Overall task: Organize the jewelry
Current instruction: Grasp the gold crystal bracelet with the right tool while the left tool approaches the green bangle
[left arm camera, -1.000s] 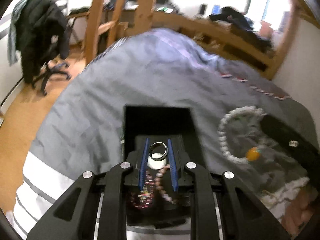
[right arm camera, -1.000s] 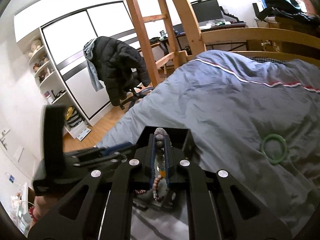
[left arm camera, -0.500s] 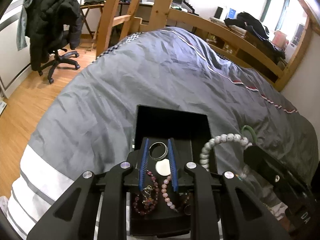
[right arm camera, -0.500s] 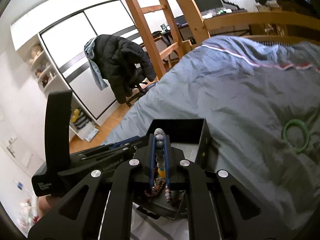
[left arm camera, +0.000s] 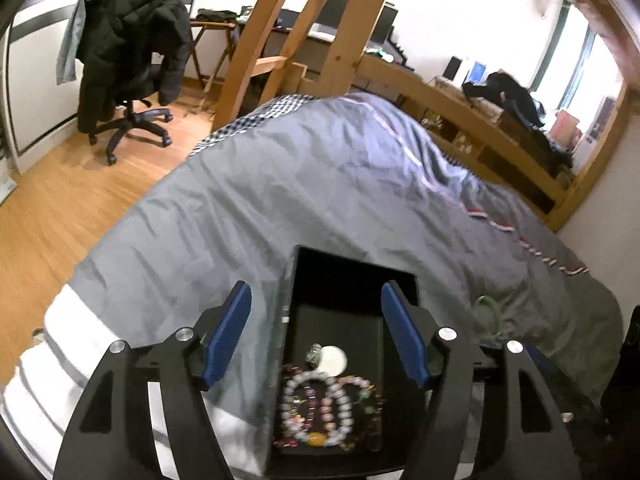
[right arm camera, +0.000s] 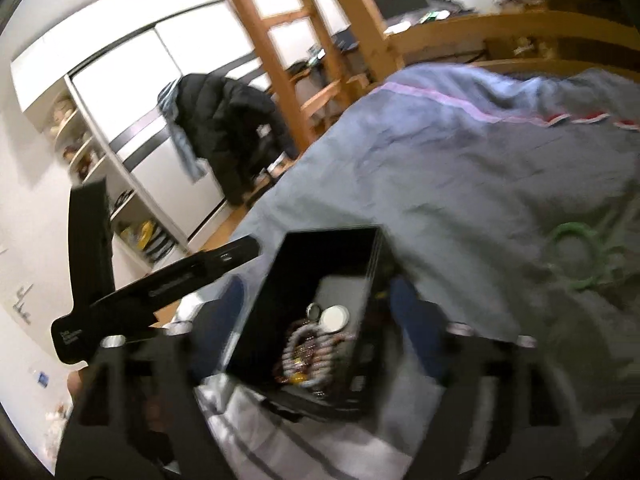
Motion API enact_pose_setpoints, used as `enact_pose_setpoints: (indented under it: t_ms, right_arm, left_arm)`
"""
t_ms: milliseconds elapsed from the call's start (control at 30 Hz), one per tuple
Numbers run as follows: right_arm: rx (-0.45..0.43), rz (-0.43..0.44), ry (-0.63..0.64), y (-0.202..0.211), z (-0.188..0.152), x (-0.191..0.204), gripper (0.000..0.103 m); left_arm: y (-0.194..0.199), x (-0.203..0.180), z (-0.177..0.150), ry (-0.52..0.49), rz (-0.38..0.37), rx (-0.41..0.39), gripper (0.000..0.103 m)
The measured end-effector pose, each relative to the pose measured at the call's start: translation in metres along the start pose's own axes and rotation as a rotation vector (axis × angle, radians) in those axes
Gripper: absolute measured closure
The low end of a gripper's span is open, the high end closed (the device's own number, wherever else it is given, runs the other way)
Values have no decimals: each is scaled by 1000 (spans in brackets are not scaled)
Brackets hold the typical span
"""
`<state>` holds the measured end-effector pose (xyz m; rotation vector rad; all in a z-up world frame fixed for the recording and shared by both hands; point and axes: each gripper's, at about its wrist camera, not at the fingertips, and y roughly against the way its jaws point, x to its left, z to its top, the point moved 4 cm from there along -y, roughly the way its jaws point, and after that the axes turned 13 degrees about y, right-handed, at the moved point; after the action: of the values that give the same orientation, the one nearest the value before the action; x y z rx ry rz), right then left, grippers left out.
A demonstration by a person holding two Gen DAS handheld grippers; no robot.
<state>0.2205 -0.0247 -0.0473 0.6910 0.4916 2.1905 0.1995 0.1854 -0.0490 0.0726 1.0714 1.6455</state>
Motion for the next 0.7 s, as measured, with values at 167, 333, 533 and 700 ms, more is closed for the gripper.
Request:
enact_pose_setpoints:
  t_ms: [167,333,533,700]
  right_arm:
    - [26,-82,-52,31,-11,-41,10]
    - [66,-150,-41,59,-27,-65,7]
    - [151,-228,28,82,-56,-91,7]
    - [224,-237,64,98,-82,-102,7]
  left_arm:
    - [-12,-21,-18,71,-122,31,19]
    - [-35,-57,-47,25,-122,31,19]
    - [-49,-107,-72,-127,-111,11,17]
    - [-70,-141,-94,-216,-152,61,17]
